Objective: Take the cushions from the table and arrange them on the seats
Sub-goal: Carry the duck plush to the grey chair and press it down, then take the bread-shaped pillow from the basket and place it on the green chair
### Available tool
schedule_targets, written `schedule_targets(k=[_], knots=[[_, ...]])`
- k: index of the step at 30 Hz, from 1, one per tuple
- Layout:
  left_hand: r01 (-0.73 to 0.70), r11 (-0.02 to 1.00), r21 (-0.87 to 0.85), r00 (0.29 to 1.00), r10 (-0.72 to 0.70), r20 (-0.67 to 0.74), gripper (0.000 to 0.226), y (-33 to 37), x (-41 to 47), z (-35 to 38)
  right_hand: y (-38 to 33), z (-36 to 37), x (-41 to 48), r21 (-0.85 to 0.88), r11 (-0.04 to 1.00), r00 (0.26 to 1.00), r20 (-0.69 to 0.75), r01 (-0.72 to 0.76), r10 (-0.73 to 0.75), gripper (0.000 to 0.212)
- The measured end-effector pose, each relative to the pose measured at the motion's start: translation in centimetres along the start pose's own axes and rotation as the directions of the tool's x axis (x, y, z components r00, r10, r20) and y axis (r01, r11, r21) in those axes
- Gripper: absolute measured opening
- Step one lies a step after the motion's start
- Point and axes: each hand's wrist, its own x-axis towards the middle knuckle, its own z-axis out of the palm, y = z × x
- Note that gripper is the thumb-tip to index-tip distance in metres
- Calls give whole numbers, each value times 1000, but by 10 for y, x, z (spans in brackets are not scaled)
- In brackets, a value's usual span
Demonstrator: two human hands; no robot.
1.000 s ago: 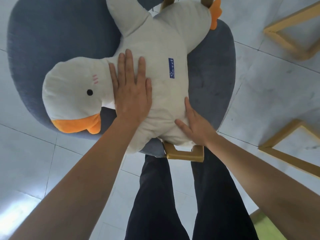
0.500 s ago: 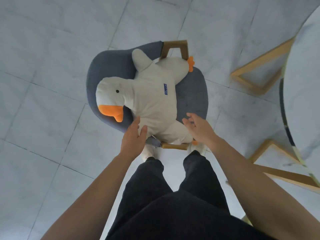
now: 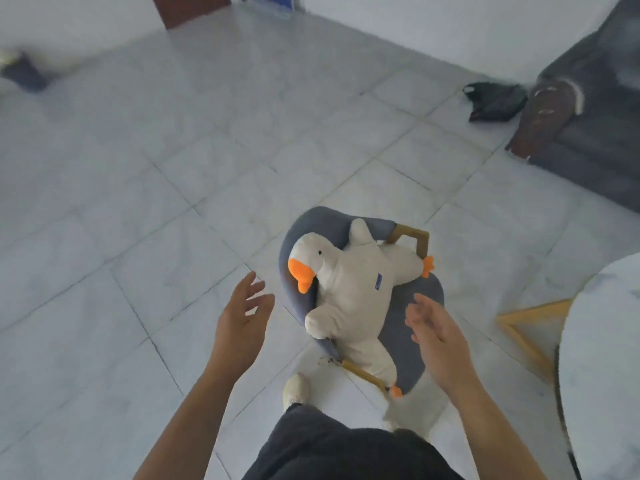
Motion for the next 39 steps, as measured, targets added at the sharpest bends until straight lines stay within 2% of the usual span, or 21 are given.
schedule_targets(k=[4,8,12,15,19,21,25,28,32,35,39], knots=[[85,979,-186,953,-134,-272,48,-7,-78,-28,-16,-17,-8,-75,988,979,166,132,-118,40],[164,943,-288,815,-294,-499,46,-36,-179,-60,-25,10,-19,-82,972,909,379,221,-175,34],[186,884,-429,580,-451,-678,43,-64,-291,-88,-38,72,-63,-68,958,750,638,280,-173,37],[167,833,-527,364,-549,-752,41,-83,-378,-98,-43,128,-117,-77,944,583,802,320,-132,44],[132,756,-641,76,-653,-754,44,-119,-476,-103,-42,202,-207,-29,877,315,938,480,-142,42],[88,720,-689,-53,-687,-725,47,-141,-516,-112,-40,241,-254,-7,842,207,971,539,-124,45],[-8,691,-723,-253,-701,-667,48,-180,-592,-149,-35,314,-358,65,790,6,996,610,-86,47],[-41,704,-709,-367,-671,-645,49,-201,-641,-176,-32,363,-435,143,757,-149,987,638,-60,51],[-101,717,-690,-500,-636,-588,49,-221,-698,-198,-20,413,-529,234,734,-300,953,637,-43,52],[-152,704,-694,-562,-639,-525,48,-245,-733,-208,-1,448,-586,265,721,-385,923,641,3,53],[-255,655,-712,-620,-676,-399,46,-287,-775,-228,38,500,-660,263,709,-447,891,654,83,52]])
